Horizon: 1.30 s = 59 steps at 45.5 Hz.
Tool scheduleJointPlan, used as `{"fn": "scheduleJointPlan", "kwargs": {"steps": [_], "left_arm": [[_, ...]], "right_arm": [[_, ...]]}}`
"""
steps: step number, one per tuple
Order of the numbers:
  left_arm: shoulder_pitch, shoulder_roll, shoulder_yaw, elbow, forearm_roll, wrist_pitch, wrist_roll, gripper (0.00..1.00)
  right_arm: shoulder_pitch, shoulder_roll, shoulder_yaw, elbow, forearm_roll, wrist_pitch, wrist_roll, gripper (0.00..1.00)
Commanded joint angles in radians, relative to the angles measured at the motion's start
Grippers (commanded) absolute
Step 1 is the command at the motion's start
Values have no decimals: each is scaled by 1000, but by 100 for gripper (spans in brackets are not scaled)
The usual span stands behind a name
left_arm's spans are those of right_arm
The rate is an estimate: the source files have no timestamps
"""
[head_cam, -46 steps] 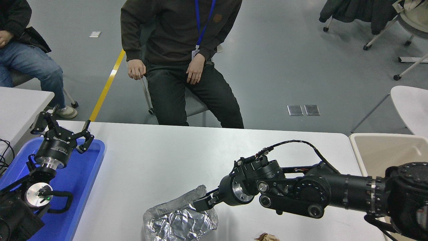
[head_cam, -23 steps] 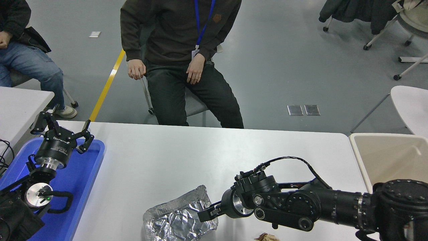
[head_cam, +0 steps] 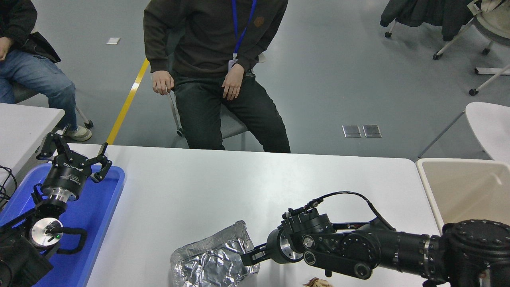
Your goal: Clean the table surface
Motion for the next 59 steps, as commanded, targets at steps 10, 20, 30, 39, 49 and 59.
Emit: {"fn": "scheduleJointPlan", "kwargs": {"steps": [10, 20, 30, 39, 49, 59], "left_arm": [[0, 0, 0, 0, 0, 0, 1, 100], [0, 0, 0, 0, 0, 0, 1, 100], [0, 0, 0, 0, 0, 0, 1, 100], [0, 0, 0, 0, 0, 0, 1, 100], [0, 0, 0, 0, 0, 0, 1, 100], [0, 0, 0, 0, 0, 0, 1, 100]], "right_arm": [[-2, 0, 4, 12, 14, 14, 21, 0], [30, 0, 22, 49, 58, 21, 42, 0], [112, 0, 22, 84, 138, 43, 40, 0], [167, -41, 24, 132, 206, 67, 39, 0], [260, -167, 33, 233, 310, 93, 28, 0], [371, -292, 32, 368, 402, 122, 25, 0]]}}
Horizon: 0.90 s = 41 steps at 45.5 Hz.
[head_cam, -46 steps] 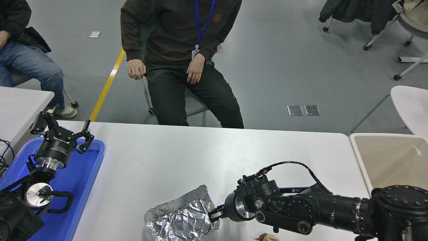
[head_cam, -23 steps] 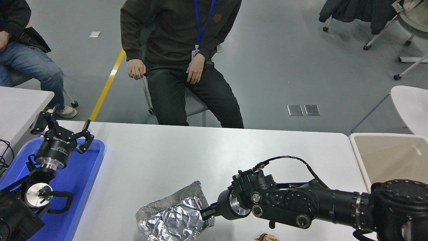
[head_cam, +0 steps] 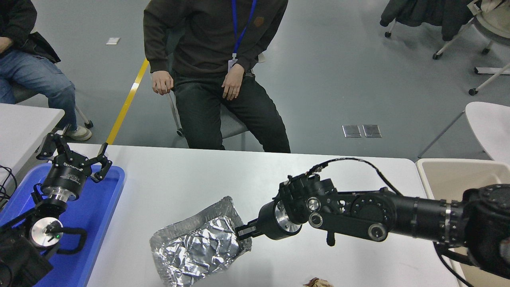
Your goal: Clean the table surface
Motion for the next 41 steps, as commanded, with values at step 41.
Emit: {"fn": "scheduleJointPlan", "kwargs": {"steps": [41], "left_arm": [[0, 0, 0, 0, 0, 0, 0, 100]], "right_arm": [[350, -474, -35, 246, 277, 89, -32, 0]]}}
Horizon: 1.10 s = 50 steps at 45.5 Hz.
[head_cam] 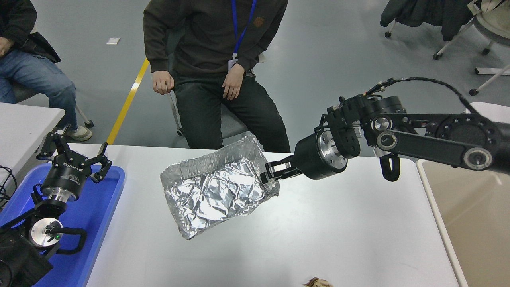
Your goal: Clean the table surface
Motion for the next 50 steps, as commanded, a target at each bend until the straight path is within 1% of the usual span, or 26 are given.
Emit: {"fn": "scheduleJointPlan", "kwargs": {"steps": [1, 10, 23, 33, 36, 43, 47, 50], "left_arm": [[0, 0, 0, 0, 0, 0, 0, 100], [0, 0, 0, 0, 0, 0, 0, 100], [0, 0, 0, 0, 0, 0, 0, 100], [0, 0, 0, 0, 0, 0, 0, 100], [0, 0, 0, 0, 0, 0, -1, 100], [0, 0, 0, 0, 0, 0, -1, 100], [0, 0, 0, 0, 0, 0, -1, 100], [0, 0, 0, 0, 0, 0, -1, 100]], "right_arm": [[8, -129, -25, 12, -10, 5, 2, 0], [-44, -250, -14, 7, -29, -1, 7, 0], [-111, -476, 55, -2, -27, -2, 25, 0], [-199, -591, 92, -45, -27, -2, 99, 0], [-217, -608, 92, -72, -27, -2, 134, 0], [-288, -611, 93, -212, -15, -7, 211, 0], [-326, -634, 96, -240, -15, -9, 254, 0], [-337, -657, 99, -241, -14, -9, 265, 0]]}}
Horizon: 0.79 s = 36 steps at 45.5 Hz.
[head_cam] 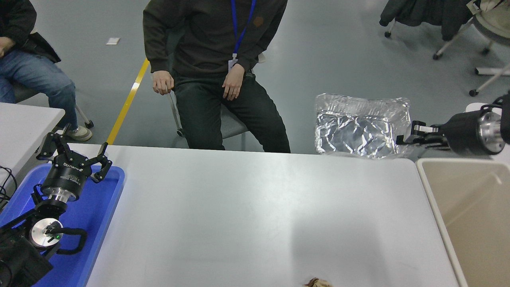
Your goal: Clean the table surface
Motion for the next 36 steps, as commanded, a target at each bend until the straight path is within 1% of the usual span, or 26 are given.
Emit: {"fn": "scheduleJointPlan", "kwargs": {"steps": [1, 5, 13, 19, 22, 29, 36], "left_arm": [[0, 0, 0, 0, 0, 0, 0, 100], [0, 0, 0, 0, 0, 0, 0, 100], [0, 0, 0, 1, 0, 0, 0, 100], [0, 0, 0, 0, 0, 0, 0, 100], [0, 0, 0, 0, 0, 0, 1, 100], [0, 0, 0, 0, 0, 0, 0, 100], [0, 0, 0, 0, 0, 0, 1, 100]], "right_arm": [[-83, -78, 13, -85, 6, -3, 95, 0], [-99, -110, 13, -112, 13, -1, 140, 0], [-161, -128, -2, -218, 13, 3, 219, 0], [-248, -102, -7, -377, 15, 0, 289, 0], [-271, -95, -4, -415, 19, 0, 318, 0], [-307, -87, -7, -508, 35, 0, 358, 0], [-357, -29, -10, -661, 35, 2, 398, 0]]}}
